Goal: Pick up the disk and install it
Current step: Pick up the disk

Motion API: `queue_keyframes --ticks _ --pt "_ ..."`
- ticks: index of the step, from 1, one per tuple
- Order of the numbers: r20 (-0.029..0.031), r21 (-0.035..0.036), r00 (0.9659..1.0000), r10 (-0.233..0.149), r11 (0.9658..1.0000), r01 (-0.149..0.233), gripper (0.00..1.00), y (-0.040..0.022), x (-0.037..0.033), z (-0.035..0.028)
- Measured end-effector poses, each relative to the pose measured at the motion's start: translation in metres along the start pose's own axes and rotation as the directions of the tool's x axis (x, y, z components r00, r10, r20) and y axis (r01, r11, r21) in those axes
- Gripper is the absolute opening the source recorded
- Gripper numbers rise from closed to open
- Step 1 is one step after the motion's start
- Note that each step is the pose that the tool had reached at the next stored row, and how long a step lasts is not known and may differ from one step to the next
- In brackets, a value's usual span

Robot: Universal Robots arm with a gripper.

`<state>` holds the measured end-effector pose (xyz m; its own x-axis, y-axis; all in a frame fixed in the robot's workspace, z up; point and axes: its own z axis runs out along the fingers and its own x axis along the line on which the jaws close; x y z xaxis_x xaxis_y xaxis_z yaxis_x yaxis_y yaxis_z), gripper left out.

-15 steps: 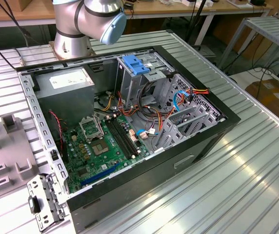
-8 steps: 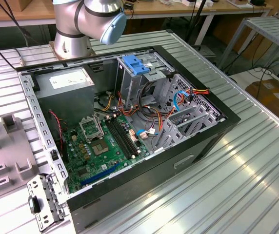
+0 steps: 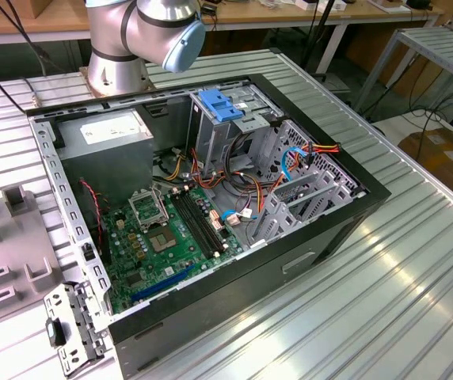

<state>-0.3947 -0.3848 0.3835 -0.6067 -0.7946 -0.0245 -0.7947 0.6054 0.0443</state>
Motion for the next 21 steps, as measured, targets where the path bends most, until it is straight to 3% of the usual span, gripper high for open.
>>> queue_keyframes --ticks 10,13,21 --pt "-0.0038 -0.0023 0.9961 -0.088 0.9962 0.088 0.11 0.0 0.0 0.0" --pt "-0.0055 -0.0035 0.9915 -0.13 0.9915 0.13 0.11 0.0 0.0 0.0" --pt "-0.0081 -0.0056 0.9812 -0.193 0.9812 0.193 0.11 0.0 0.0 0.0"
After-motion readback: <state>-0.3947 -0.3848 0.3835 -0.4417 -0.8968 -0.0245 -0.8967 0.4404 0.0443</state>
